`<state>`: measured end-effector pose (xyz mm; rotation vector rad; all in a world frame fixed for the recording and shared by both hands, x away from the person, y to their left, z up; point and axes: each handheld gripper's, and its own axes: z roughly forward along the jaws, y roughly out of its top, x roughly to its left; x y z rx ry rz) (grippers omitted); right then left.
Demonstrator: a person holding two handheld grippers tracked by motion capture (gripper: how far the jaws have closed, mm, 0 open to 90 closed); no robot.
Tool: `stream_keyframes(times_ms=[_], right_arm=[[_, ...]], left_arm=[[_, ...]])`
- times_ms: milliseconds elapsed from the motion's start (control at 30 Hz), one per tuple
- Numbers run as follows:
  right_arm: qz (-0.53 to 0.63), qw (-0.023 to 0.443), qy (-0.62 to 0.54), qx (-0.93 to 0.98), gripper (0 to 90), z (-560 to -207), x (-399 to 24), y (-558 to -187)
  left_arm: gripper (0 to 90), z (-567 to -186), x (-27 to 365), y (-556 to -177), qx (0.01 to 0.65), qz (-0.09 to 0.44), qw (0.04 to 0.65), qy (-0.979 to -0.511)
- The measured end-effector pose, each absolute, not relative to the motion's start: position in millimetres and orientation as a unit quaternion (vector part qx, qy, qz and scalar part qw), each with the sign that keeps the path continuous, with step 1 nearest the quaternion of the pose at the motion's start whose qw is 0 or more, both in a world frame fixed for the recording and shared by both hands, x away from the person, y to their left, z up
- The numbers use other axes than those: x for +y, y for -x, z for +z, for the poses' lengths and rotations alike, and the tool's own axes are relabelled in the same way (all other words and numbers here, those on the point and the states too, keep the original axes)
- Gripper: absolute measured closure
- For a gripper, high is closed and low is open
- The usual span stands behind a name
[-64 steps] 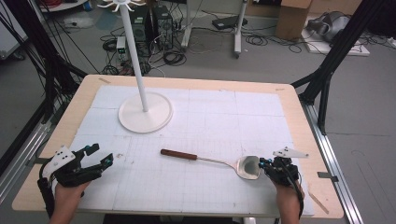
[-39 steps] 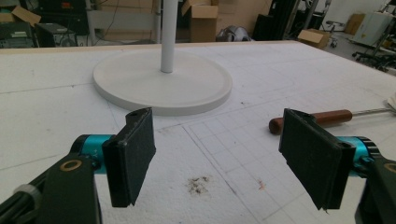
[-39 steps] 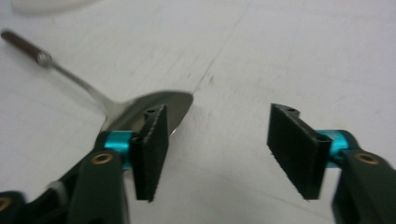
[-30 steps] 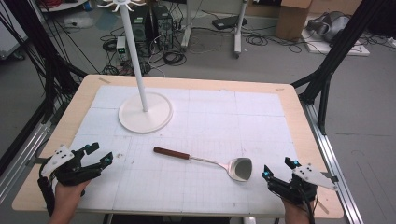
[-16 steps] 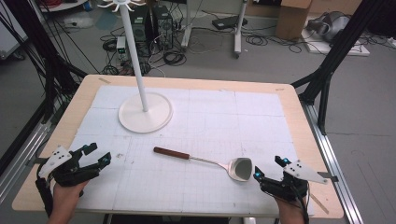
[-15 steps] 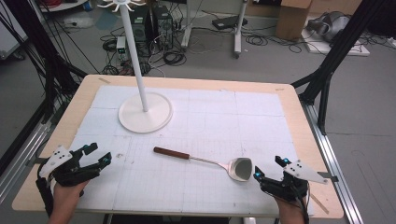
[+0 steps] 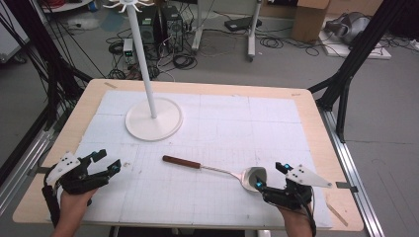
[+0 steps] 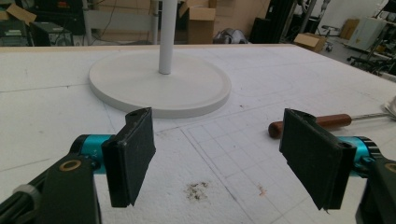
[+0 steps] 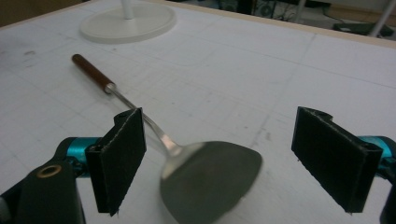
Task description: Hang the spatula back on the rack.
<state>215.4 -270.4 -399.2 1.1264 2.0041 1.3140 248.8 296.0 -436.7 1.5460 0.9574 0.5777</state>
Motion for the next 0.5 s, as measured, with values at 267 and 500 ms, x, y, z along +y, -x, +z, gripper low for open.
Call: stream_keyframes(times_ms=[267,500], right_arm=[[0.465,0.215,-0.364,0.778,19.9,-397,-238,-237],[0.456,0.186,-0.323,0.808,26.6,-393,-219,-261]], left_arm=[[26.9,-437,295,-246,0.407,0.248,0.572,-0.668],[26.9,-436,297,-244,0.408,0.249,0.572,-0.667]])
